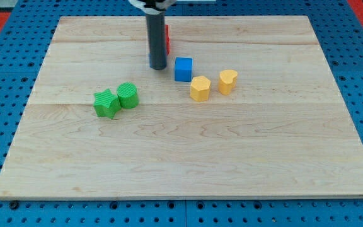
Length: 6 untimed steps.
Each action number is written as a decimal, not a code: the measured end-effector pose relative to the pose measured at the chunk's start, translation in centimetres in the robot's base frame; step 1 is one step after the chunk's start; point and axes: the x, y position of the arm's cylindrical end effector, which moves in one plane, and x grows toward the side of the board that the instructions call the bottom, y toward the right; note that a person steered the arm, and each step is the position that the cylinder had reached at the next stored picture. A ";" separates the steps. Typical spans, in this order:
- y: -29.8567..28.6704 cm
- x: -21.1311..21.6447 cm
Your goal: Place the blue cube above the yellow hexagon
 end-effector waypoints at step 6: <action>13.1 0.7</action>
